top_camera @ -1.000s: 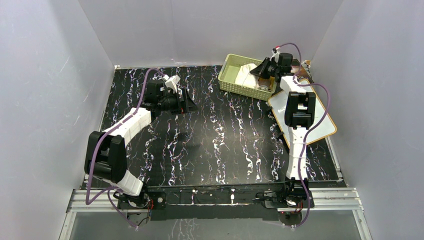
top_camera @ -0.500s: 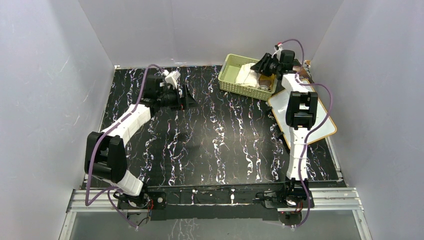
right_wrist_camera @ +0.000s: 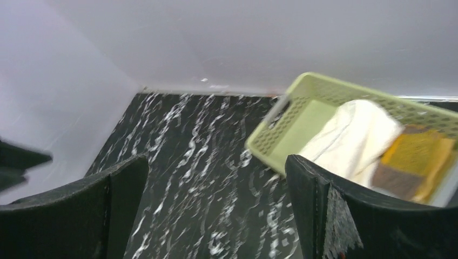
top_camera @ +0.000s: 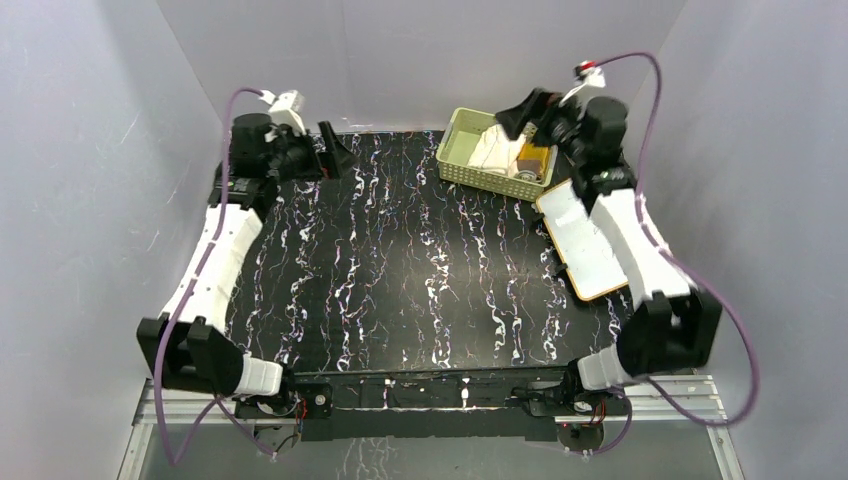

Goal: Roll the towels
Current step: Reset both arms

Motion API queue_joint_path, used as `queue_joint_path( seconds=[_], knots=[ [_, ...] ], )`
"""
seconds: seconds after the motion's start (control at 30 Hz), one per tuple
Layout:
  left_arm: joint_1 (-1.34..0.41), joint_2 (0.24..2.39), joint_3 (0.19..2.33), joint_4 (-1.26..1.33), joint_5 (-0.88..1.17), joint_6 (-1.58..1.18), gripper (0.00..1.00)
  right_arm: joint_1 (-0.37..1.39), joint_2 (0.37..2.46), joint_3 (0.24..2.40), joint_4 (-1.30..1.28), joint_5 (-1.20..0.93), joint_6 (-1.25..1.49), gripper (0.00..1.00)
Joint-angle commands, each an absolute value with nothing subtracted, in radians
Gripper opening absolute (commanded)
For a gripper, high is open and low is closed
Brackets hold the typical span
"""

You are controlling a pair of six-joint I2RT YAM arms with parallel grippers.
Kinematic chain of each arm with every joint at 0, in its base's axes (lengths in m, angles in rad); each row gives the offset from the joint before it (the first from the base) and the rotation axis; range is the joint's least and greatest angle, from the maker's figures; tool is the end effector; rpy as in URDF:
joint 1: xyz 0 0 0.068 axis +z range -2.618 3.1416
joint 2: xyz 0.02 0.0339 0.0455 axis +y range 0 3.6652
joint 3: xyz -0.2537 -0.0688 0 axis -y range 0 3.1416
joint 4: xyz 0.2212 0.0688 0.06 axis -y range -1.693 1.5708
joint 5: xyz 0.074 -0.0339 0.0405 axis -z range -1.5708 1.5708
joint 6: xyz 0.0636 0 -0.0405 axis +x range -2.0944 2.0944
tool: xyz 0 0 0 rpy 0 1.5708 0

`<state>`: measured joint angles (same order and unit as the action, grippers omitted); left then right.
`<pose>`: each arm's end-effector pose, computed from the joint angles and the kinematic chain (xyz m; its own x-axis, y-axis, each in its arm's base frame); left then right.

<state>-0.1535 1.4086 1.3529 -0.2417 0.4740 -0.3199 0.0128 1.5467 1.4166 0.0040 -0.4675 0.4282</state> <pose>0.3198 -0.0789 0.3732 -0.4533 -0.2130 -0.8655 0.4475 0.7854 -0.4276 0.3703 0.0334 0.3815 -0.3048 0.3668 -0.8790 -0.3649 0.8075 0.4635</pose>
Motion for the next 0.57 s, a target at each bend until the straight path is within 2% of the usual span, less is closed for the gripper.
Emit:
queue_joint_path(
  seconds=[0.0,0.23,0.53],
  knots=[
    [-0.101,1.273,1.401,-0.349,0.348,-0.261,0.98,0.263,1.324,1.209,-0.059,0.031,0.338,0.98],
    [-0.084,1.199,1.338,-0.332,0.345,-0.246,0.98,0.305,1.013,0.936,-0.094,-0.026,0.38,0.98],
    [-0.084,1.166,1.296,-0.301,0.328,-0.27,0.98,0.305,1.001,0.97,-0.106,0.027,0.326,0.98]
  ],
)
